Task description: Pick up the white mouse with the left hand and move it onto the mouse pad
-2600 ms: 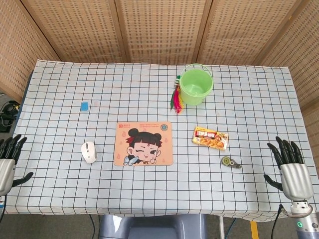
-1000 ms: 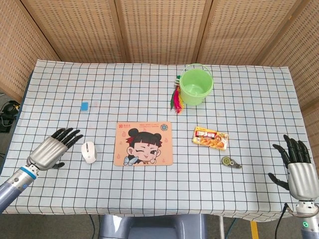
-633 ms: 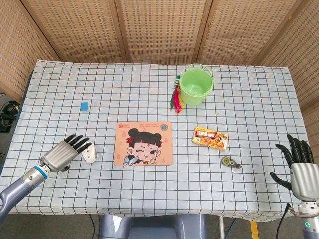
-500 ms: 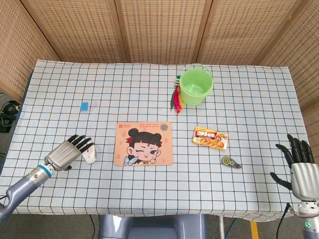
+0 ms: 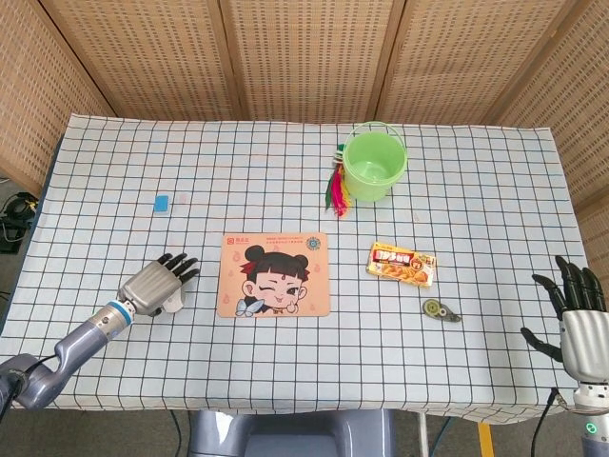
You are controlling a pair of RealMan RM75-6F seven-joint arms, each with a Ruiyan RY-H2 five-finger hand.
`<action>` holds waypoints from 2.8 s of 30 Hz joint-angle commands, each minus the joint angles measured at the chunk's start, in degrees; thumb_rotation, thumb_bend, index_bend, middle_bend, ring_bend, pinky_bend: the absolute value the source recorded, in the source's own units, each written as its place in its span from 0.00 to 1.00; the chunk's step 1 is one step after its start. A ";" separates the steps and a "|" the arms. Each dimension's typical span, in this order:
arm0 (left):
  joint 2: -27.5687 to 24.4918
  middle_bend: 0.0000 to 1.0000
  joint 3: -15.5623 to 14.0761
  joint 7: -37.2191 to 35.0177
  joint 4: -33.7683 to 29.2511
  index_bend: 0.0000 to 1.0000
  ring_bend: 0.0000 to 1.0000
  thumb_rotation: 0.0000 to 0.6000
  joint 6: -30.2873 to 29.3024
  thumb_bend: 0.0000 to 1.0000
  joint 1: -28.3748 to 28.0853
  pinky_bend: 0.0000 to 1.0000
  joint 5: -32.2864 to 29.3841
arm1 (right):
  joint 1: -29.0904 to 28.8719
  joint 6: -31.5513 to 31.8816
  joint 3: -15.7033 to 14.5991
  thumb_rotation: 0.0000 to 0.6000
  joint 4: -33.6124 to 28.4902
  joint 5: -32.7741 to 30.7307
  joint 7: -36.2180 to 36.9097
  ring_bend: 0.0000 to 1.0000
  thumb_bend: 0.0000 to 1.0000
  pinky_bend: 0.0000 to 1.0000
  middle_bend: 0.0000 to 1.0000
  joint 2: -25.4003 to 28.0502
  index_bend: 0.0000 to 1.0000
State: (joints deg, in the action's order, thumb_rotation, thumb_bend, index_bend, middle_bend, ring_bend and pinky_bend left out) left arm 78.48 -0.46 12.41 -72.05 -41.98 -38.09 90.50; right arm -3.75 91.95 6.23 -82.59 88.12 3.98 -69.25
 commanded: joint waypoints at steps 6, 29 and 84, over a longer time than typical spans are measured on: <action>1.16 0.10 -0.88 0.63 0.77 0.27 0.12 1.00 -0.02 0.21 -0.31 0.25 -1.26 | 0.23 0.50 0.16 1.00 0.18 -0.05 0.46 0.00 0.14 0.00 0.00 0.00 0.27; 1.00 0.38 0.50 0.45 -2.56 0.61 0.36 1.00 -10.05 0.58 -1.72 0.45 1.58 | 0.21 -0.22 0.54 1.00 0.72 -0.95 2.55 0.00 0.14 0.00 0.00 0.08 0.27; -4.04 0.00 -4.68 16.23 -22.46 0.00 0.00 1.00 -41.42 0.06 13.49 0.00 -7.57 | -0.47 -4.63 -0.31 1.00 0.39 -2.57 1.27 0.00 0.14 0.00 0.00 1.06 0.18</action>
State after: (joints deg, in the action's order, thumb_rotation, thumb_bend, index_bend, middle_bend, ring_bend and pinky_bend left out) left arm 76.25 -1.68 31.17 -93.14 -76.94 -30.85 79.94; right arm -4.15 87.49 6.03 -82.05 85.52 5.44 -68.23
